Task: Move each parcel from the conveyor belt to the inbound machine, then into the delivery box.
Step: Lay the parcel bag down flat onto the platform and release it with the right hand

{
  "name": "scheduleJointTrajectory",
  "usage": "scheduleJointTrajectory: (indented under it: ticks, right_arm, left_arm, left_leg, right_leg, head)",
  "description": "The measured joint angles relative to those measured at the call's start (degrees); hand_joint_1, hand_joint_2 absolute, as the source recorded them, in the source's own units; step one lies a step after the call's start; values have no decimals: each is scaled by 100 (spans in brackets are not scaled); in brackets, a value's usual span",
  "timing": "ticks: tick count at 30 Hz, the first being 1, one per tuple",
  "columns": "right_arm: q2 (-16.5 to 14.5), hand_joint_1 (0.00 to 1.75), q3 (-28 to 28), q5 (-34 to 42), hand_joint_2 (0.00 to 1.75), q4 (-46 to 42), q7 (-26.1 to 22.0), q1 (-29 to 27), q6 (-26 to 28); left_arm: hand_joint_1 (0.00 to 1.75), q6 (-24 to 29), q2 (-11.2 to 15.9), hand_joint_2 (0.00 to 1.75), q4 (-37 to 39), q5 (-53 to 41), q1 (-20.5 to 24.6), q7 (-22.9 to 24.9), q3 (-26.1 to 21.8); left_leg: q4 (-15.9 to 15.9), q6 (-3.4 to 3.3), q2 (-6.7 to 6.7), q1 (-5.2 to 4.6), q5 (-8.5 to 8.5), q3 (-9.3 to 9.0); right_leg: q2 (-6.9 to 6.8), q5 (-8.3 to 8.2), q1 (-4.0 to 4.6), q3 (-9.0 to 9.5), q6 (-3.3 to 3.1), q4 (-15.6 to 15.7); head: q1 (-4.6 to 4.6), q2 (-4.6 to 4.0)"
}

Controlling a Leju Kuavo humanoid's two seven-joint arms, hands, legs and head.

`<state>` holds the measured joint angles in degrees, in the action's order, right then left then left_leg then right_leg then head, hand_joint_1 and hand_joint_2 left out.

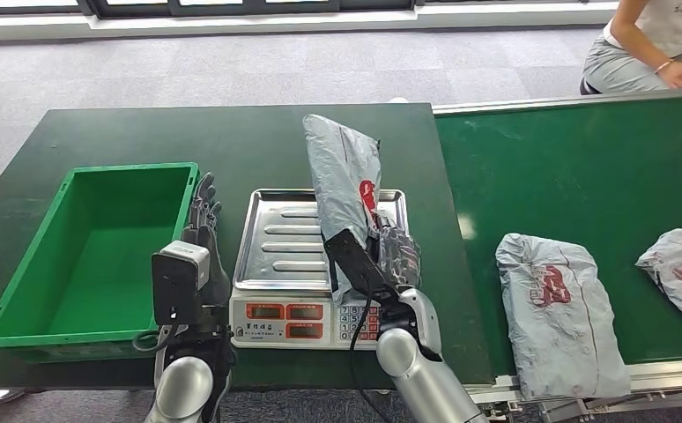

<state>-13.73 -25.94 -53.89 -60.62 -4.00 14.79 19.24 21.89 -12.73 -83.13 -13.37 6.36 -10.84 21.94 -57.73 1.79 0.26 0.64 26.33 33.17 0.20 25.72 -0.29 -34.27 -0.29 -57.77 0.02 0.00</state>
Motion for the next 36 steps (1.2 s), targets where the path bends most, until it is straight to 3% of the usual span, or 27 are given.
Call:
scheduleJointTrajectory:
  ticks: [18,19,20,22,23,24,26,30,36]
  right_arm:
    - [-161,175,-56,132,175,412,-63,127,-268]
    - [-162,161,-62,164,175,430,-75,137,-298]
    - [-164,133,-68,199,175,452,-86,147,-327]
    - [-172,46,-86,277,175,513,-131,169,-359]
    - [-175,15,-93,304,131,547,-159,180,-363]
    - [-179,0,-101,328,87,586,-187,191,-365]
    - [-180,0,-110,334,0,659,-218,211,-341]
    - [-177,0,-137,401,0,530,-425,163,21]
    - [75,0,-134,1166,0,-1221,-1053,-181,-69]
  left_arm:
    - [0,-10,-3,0,120,34,74,0,42]
    - [0,-10,-4,0,128,43,77,0,42]
    - [0,-10,-4,0,136,54,80,0,42]
    - [0,-10,-7,0,151,71,82,0,42]
    - [0,-10,-7,0,158,77,82,-1,42]
    - [0,-10,-8,0,165,80,82,-3,42]
    - [0,-9,-8,0,171,84,82,-12,42]
    - [0,60,-5,0,131,85,48,-68,42]
    - [0,110,49,0,-75,105,-121,-269,40]
  left_leg:
    - [0,0,0,0,0,1]
    - [0,0,0,0,0,1]
    - [0,0,0,0,0,1]
    - [0,0,0,0,0,0]
    - [0,0,0,0,0,0]
    - [0,0,0,0,0,0]
    - [0,0,0,0,0,0]
    - [0,0,0,0,0,2]
    - [-1,-3,-2,-3,3,10]
  right_leg:
    - [0,0,0,-2,0,0]
    - [0,0,0,-2,0,0]
    - [0,0,0,-2,0,0]
    - [0,0,0,-2,0,0]
    - [0,0,0,-2,0,0]
    - [0,0,0,-2,0,0]
    - [0,0,0,-2,0,0]
    - [0,0,0,-2,0,0]
    - [0,2,-2,-9,3,0]
  head:
    - [0,0]
    - [0,0]
    - [0,0]
    - [0,0]
    - [0,0]
    - [0,0]
    - [0,0]
    - [0,0]
    - [1,0]
